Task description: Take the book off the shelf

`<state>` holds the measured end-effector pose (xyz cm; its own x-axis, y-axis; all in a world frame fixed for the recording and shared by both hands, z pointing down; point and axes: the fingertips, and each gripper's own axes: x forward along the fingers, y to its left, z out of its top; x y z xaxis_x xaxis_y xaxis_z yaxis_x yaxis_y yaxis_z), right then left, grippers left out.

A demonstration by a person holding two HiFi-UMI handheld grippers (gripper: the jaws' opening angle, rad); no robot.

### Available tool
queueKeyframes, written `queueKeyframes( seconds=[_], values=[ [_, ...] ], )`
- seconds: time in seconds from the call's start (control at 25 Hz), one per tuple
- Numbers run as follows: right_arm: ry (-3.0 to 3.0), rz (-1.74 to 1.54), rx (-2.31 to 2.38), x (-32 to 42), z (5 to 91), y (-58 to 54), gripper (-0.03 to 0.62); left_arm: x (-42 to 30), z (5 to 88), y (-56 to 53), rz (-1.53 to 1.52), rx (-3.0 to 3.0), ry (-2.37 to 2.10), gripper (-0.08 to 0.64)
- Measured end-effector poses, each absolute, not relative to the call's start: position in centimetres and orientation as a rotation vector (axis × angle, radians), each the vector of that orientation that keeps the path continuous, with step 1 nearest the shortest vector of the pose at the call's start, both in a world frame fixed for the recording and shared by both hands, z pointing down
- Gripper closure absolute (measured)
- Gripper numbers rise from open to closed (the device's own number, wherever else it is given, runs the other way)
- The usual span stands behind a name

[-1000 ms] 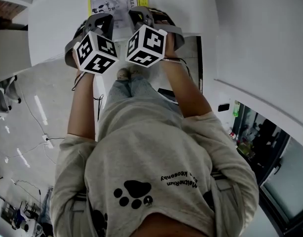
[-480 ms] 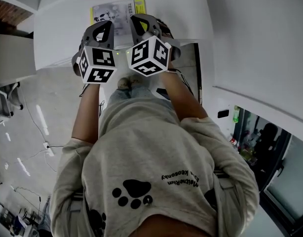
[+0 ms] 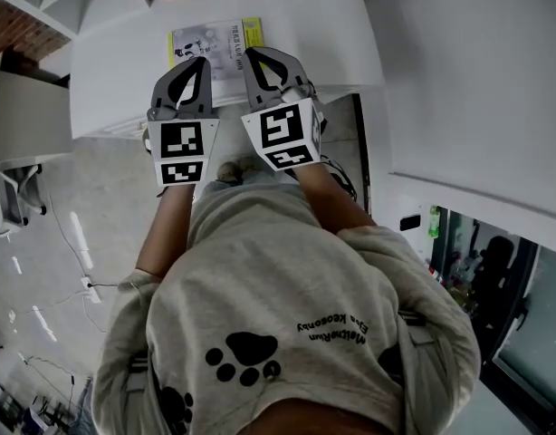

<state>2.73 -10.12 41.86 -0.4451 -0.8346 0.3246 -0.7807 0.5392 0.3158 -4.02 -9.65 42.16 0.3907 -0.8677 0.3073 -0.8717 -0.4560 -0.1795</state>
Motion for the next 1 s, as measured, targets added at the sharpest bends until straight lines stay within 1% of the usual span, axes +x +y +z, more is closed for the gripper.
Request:
queueKeyframes(
  seconds=[0.12,0.28,0.44,1.0],
  values=[
    [-2.414,-0.125,1.358,3.1,40.7,-9.1,0.575,-3.8,41.1,-8.5,0.482,2.598,-1.648,0.551],
    [-2.482,-0.083,1.400,3.8,39.3,-7.5,0.576,-3.5,39.4,-7.0,0.463,2.630,-1.698,0.551],
    [-2.498,-0.132,1.421,4.3,37.9,-5.9,0.577,-3.1,38.2,-5.5,0.428,2.639,-1.713,0.551],
    [-2.539,-0.205,1.340,4.7,38.8,-3.8,0.577,-1.7,38.9,-3.7,0.411,2.624,-1.762,0.551]
  ],
)
